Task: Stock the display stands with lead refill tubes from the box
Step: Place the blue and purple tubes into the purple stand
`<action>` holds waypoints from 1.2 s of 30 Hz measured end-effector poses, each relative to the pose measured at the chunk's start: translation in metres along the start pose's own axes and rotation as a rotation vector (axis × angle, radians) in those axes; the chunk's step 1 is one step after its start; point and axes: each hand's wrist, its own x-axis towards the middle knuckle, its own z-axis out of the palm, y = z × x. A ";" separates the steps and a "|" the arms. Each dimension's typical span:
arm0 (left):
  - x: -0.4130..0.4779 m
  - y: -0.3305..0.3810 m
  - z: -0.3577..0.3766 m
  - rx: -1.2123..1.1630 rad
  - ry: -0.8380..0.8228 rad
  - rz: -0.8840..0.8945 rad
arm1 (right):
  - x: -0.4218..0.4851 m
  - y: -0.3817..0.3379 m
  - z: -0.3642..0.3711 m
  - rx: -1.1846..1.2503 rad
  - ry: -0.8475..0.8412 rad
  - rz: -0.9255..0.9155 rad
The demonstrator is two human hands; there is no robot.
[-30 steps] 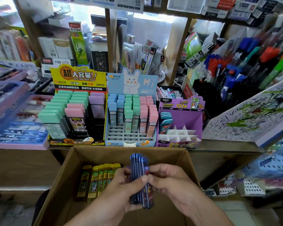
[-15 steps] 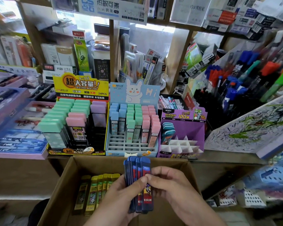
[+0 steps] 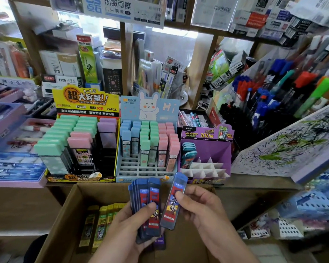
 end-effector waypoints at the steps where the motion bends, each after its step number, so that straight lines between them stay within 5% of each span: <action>1: -0.001 0.000 -0.001 -0.018 0.010 0.007 | -0.001 -0.001 -0.002 0.008 0.008 -0.017; 21: -0.012 0.004 0.001 -0.150 -0.104 0.053 | 0.032 -0.070 -0.059 -0.381 0.316 -0.612; 36: -0.013 0.006 0.001 -0.159 -0.079 0.004 | 0.084 -0.056 -0.062 -0.784 0.295 -0.569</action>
